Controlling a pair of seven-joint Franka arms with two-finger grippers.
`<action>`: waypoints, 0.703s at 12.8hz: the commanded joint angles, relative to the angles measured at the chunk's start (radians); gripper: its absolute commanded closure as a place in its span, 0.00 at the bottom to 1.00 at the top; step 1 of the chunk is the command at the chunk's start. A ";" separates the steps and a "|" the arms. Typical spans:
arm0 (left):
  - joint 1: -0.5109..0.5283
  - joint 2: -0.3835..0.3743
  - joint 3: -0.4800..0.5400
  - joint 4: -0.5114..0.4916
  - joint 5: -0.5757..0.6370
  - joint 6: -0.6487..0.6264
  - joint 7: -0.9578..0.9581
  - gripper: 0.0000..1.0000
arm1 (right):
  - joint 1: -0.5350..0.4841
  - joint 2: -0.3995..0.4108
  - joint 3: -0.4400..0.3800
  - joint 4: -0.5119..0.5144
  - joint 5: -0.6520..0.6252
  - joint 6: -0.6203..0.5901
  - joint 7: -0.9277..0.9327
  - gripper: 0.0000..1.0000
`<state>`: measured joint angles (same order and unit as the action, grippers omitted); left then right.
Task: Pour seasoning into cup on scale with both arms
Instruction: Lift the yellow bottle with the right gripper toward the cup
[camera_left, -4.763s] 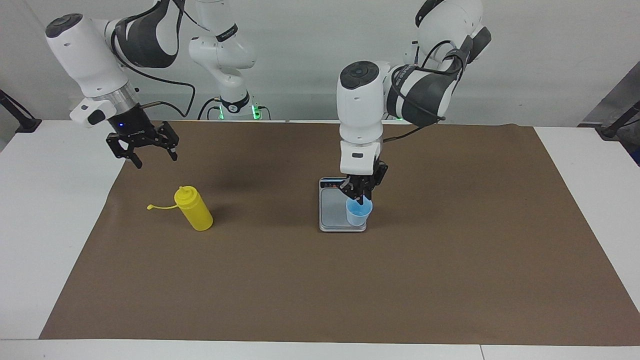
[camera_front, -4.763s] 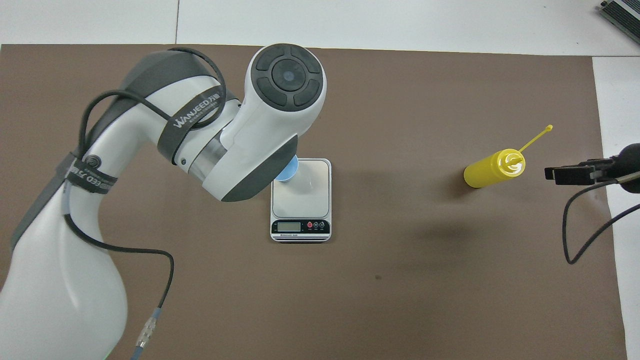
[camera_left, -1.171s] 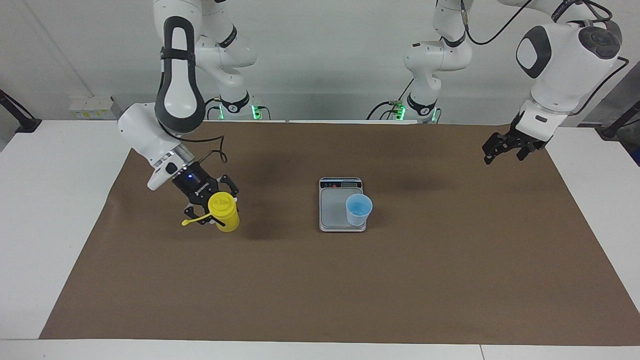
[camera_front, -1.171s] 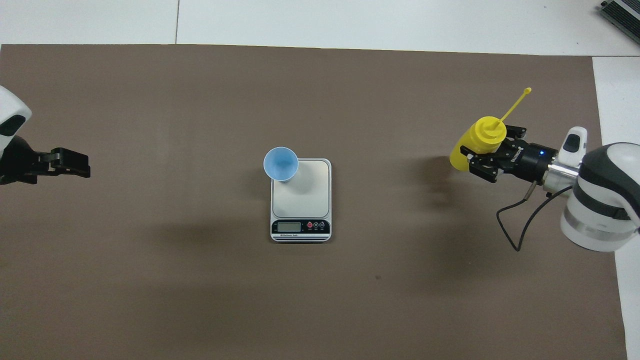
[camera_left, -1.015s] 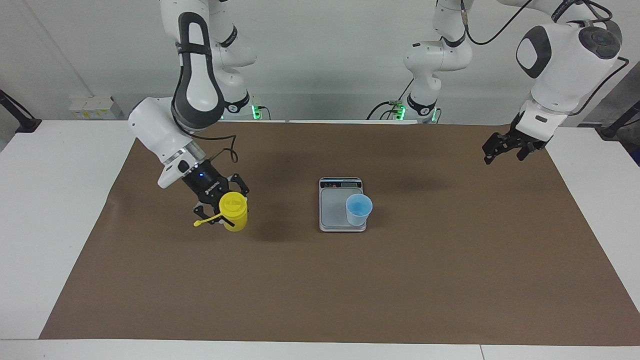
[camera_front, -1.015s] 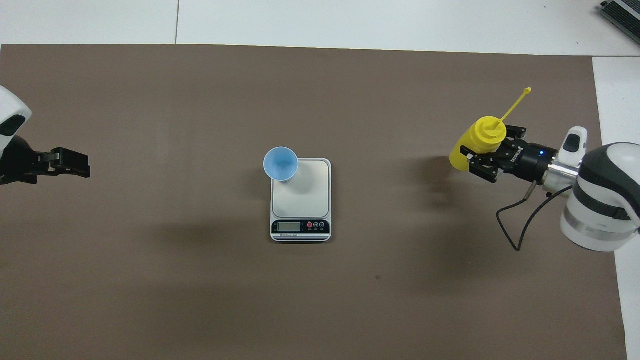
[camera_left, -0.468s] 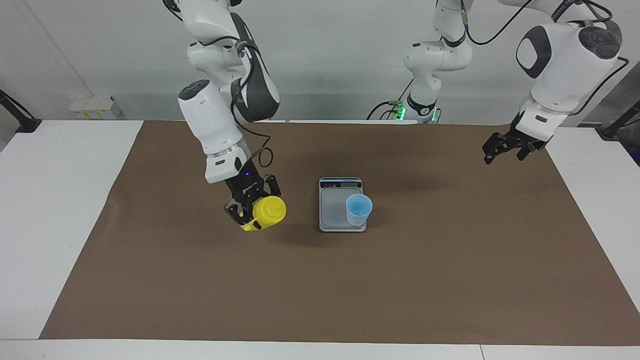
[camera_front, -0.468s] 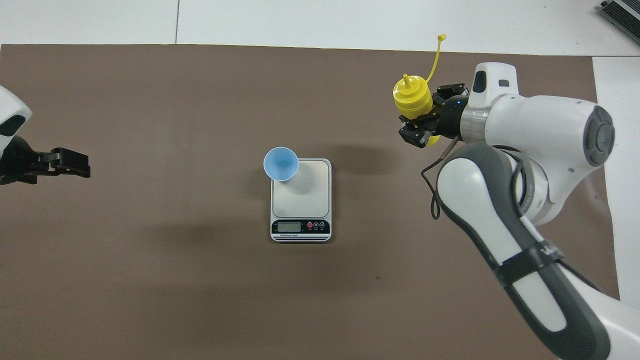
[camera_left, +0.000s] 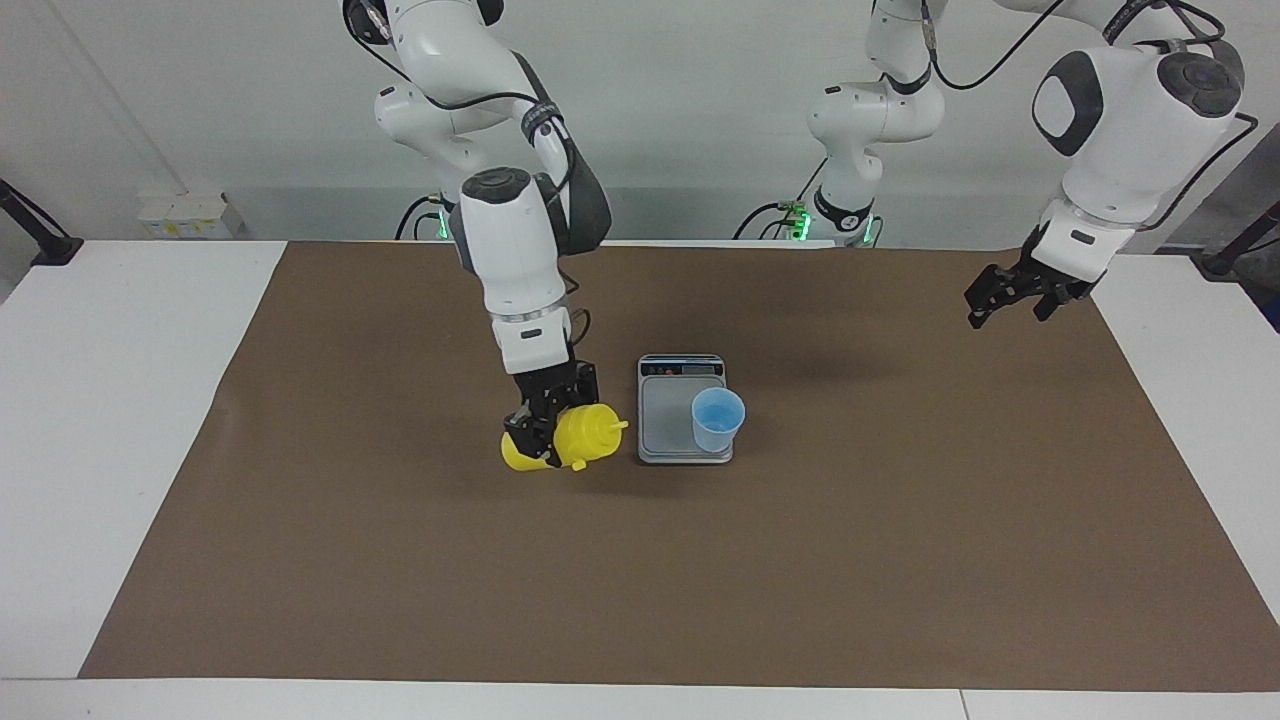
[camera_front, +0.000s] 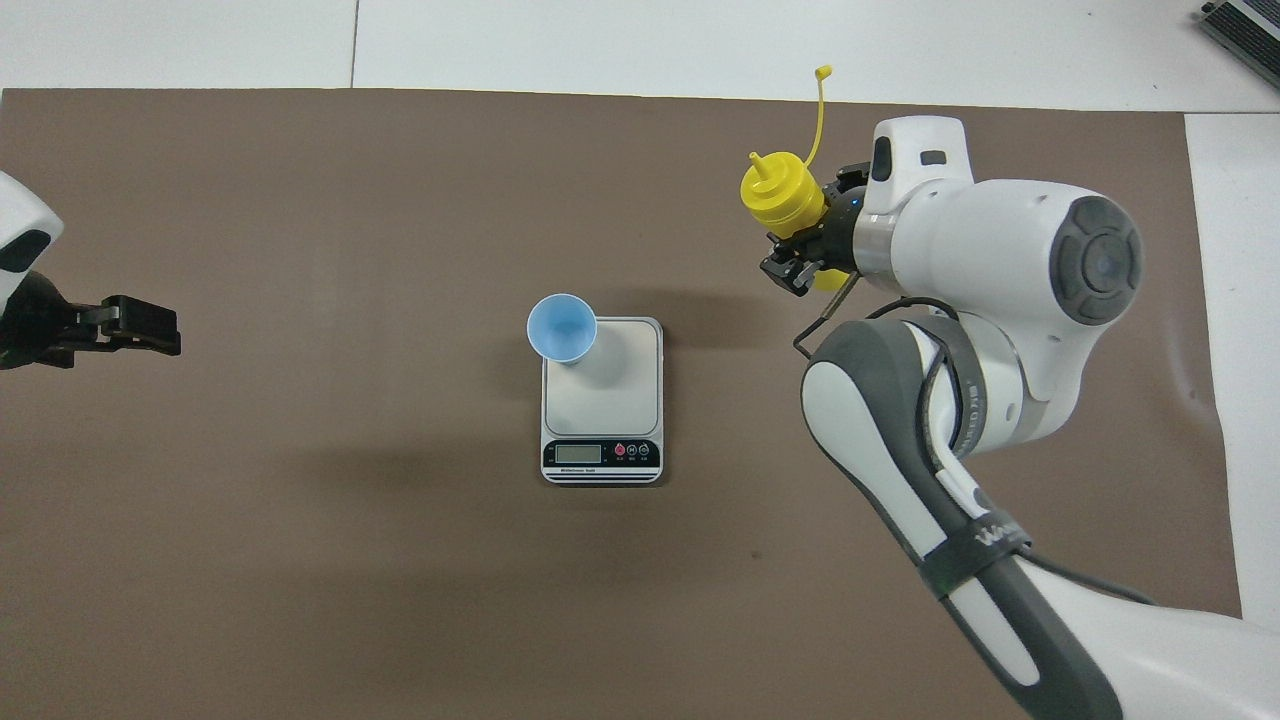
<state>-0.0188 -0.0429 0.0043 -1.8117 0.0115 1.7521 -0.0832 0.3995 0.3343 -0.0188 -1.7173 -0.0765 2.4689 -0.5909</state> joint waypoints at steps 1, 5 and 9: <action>0.000 -0.028 0.003 -0.029 -0.013 0.015 0.003 0.00 | 0.045 0.041 -0.001 0.064 -0.107 -0.050 0.039 1.00; 0.000 -0.037 0.005 -0.012 -0.013 0.009 0.005 0.00 | 0.130 0.092 0.000 0.090 -0.358 -0.099 0.120 1.00; 0.000 -0.045 0.005 -0.012 -0.013 0.003 0.003 0.00 | 0.177 0.100 0.000 0.090 -0.576 -0.122 0.192 1.00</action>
<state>-0.0188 -0.0698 0.0044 -1.8093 0.0115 1.7540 -0.0832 0.5659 0.4253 -0.0188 -1.6647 -0.5635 2.3812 -0.4185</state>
